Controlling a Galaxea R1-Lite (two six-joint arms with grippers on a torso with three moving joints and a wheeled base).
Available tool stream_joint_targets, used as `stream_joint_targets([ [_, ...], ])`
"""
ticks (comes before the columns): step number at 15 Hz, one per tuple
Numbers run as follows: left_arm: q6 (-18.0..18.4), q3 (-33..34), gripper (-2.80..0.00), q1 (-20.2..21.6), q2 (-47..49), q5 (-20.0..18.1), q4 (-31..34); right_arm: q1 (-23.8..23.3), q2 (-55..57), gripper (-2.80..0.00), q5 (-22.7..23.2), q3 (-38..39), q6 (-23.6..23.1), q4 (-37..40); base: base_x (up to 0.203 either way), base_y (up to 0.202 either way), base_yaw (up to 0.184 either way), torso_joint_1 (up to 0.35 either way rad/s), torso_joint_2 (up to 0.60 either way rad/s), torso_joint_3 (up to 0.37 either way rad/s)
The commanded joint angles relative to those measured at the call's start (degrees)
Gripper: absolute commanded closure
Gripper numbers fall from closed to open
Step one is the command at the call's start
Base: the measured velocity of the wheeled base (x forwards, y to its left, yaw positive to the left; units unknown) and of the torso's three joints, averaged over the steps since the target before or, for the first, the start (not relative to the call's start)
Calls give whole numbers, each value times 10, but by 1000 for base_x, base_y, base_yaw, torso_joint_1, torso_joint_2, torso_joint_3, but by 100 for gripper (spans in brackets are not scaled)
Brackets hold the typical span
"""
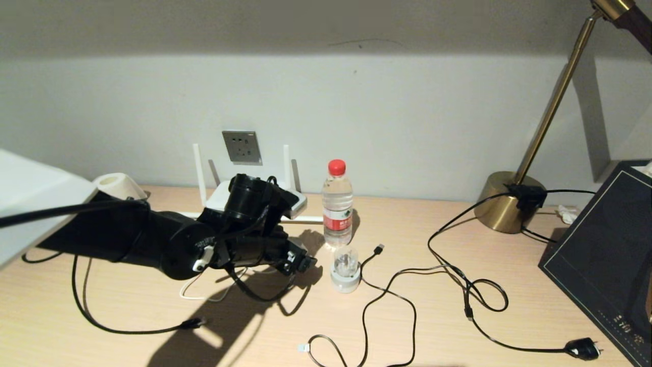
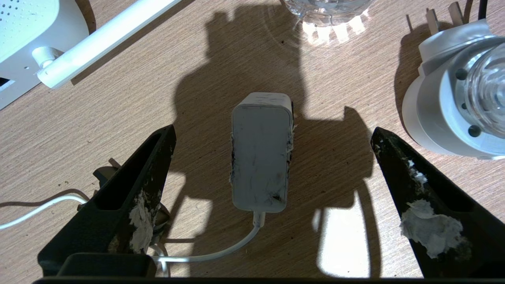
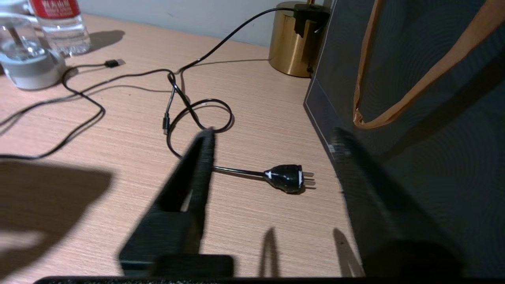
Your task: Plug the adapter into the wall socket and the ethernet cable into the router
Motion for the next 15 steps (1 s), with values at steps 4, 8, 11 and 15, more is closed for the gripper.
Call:
stream_joint_targets([
  [4, 0, 7, -280, 0, 0, 0, -1, 0, 0, 0, 0, 20, 16, -2, 0, 0, 0, 0, 0, 0],
  [8, 8, 1, -280, 3, 8, 0, -1, 0, 0, 0, -2, 20, 30, -4, 0, 0, 0, 0, 0, 0],
  [11, 28, -3, -280, 3, 6, 0, -1, 0, 0, 0, -1, 20, 12, -3, 0, 0, 0, 0, 0, 0],
  [15, 27, 18, -280, 1, -19, 0, -2, 0, 0, 0, -2, 20, 30, -3, 0, 0, 0, 0, 0, 0],
])
